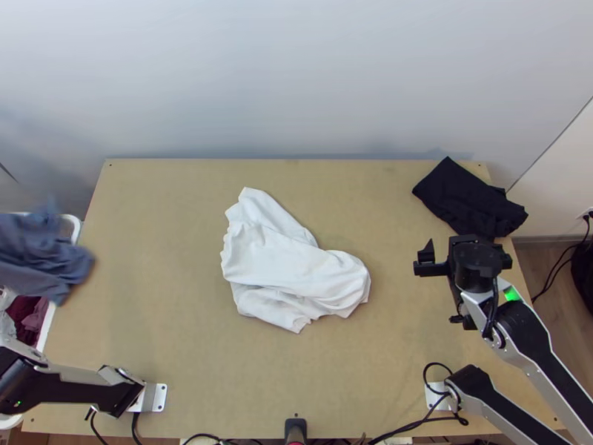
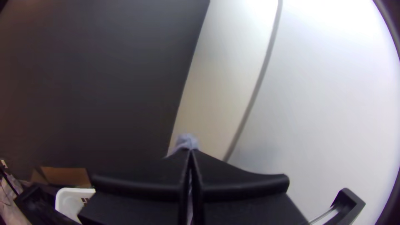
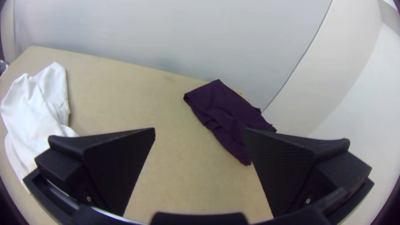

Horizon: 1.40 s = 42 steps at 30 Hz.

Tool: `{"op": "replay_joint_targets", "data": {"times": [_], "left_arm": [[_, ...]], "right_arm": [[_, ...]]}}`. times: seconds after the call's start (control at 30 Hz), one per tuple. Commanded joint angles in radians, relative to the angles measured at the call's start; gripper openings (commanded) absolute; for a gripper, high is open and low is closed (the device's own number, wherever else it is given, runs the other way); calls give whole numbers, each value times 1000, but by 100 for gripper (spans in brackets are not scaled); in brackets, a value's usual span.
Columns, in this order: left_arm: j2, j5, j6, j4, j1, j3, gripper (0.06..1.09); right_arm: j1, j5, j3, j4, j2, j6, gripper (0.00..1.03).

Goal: Fold the t-shirt

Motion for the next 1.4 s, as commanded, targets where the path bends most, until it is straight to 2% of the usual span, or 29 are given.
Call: {"op": "replay_joint_targets", "data": {"times": [0.0, 0.2, 0.23, 0.33, 0.37, 0.47, 0.73, 1.0, 1.1, 1.23, 1.37], "left_arm": [[26, 5, 39, 47, 165, 9, 10], [9, 10, 45, 76, 167, -216, 11], [6, 11, 41, 91, 162, -262, 19], [6, 11, 39, 109, 138, -373, 63], [9, 11, 39, 103, 128, -391, 70], [5, 11, 39, 96, 99, -434, 78], [-55, 22, 70, 33, -20, -439, 80], [-195, 88, 80, -125, -332, -522, 80], [-235, 107, 76, -194, -513, -555, 80], [-247, 107, 38, -251, -744, -588, 80], [-219, 107, -4, -294, -945, -608, 80]], "right_arm": [[12, 1, -2, 0, 3, -2, 98], [17, 1, 1, 1, 4, -2, 98], [17, 1, 4, 1, 6, -2, 98], [15, 1, 13, 1, 7, -4, 98], [14, 1, 15, 1, 7, -5, 98], [11, 3, 15, -3, 4, -5, 98], [3, 1, 22, 24, 9, -1, 98], [0, -25, 122, 6, 104, 25, 98], [22, -31, 139, -12, 131, 88, 98], [-41, -162, 205, -95, 191, 274, 98], [-43, -200, 226, -107, 225, 320, 98]]}}
